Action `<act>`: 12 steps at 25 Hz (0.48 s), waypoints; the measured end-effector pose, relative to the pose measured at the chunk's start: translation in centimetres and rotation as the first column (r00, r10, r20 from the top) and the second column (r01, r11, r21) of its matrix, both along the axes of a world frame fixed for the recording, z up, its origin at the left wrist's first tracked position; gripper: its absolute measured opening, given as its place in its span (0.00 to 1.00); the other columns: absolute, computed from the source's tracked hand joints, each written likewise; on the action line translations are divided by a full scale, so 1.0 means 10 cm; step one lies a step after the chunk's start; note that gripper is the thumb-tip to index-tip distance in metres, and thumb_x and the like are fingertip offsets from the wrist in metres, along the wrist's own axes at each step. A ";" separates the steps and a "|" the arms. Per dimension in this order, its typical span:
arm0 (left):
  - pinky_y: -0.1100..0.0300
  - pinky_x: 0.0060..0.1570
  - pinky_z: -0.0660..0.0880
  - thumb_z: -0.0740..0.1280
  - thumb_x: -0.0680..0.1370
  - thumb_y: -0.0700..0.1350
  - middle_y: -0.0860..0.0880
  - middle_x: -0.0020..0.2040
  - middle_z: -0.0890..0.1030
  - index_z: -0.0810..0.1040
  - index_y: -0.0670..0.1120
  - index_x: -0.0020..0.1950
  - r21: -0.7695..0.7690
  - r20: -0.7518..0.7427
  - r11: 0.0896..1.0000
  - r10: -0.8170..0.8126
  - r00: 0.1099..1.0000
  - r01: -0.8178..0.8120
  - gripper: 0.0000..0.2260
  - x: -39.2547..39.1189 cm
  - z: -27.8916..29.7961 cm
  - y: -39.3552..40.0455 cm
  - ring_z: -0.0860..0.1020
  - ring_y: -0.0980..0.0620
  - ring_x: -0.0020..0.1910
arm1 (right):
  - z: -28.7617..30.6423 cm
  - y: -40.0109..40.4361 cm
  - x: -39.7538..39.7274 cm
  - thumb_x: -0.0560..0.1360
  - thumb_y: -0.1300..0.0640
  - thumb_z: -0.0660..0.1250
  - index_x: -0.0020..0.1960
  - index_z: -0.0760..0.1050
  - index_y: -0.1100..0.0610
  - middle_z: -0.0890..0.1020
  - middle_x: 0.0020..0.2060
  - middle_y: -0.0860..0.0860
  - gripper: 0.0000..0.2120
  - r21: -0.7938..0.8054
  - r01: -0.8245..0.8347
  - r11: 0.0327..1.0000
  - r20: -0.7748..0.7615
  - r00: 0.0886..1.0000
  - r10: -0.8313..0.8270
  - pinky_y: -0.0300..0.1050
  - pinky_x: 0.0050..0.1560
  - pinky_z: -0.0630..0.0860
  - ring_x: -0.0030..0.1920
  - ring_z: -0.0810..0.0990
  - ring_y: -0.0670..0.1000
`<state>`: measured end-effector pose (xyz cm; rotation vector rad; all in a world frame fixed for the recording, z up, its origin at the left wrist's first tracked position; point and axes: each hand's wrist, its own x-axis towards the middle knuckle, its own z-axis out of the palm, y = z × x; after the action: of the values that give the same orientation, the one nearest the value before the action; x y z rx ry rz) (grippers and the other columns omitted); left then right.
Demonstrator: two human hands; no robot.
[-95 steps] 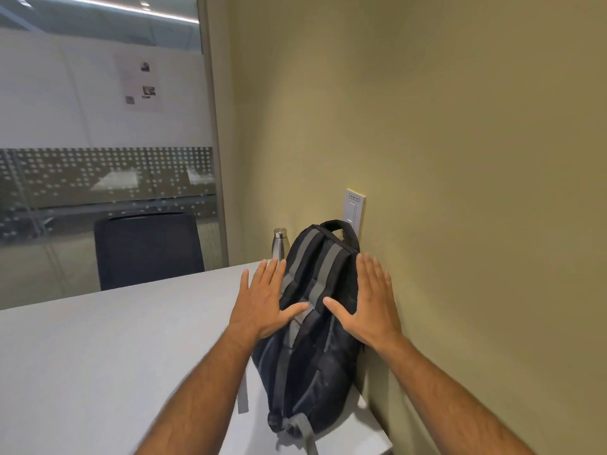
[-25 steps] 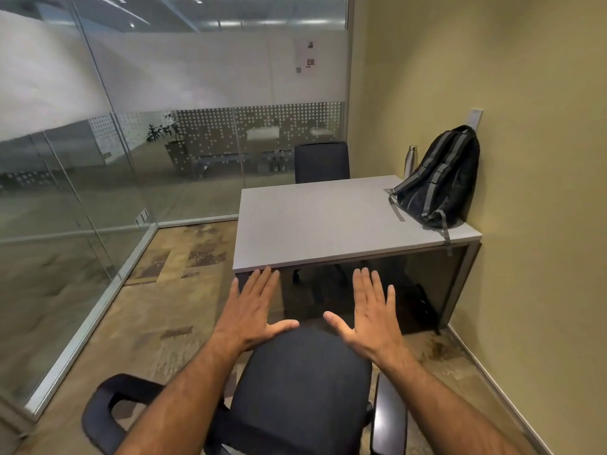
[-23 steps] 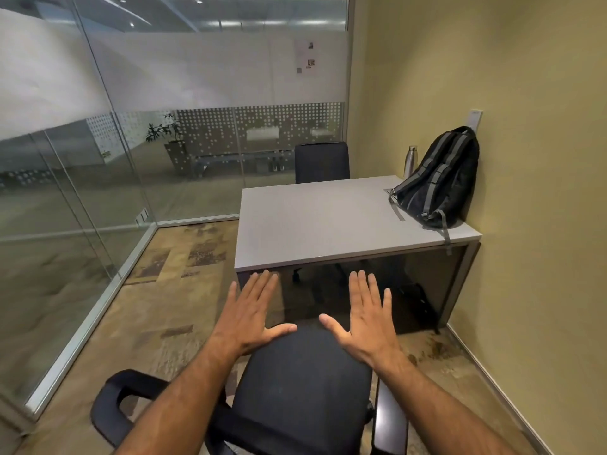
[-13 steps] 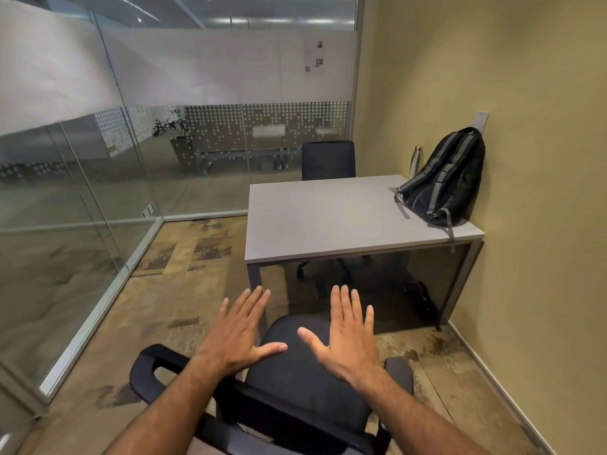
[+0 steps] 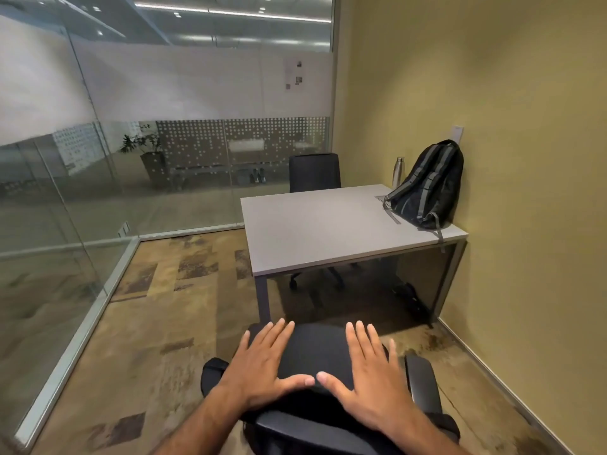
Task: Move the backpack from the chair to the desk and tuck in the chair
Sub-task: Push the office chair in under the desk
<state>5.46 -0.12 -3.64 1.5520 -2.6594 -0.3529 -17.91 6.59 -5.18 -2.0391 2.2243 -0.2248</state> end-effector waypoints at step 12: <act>0.48 0.81 0.38 0.45 0.65 0.86 0.57 0.84 0.46 0.42 0.56 0.83 -0.032 -0.102 0.999 -0.019 0.995 0.015 0.55 0.05 0.00 0.30 0.40 0.58 0.82 | 0.11 0.50 -0.06 0.59 0.14 0.28 0.82 0.31 0.48 0.36 0.84 0.49 0.60 0.131 0.164 0.978 -0.054 0.986 -0.158 0.62 0.79 0.31 0.82 0.31 0.53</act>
<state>5.99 2.85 -3.66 1.4619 -2.5891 -0.3794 -18.49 11.59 -4.08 -1.8146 2.3624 -0.0430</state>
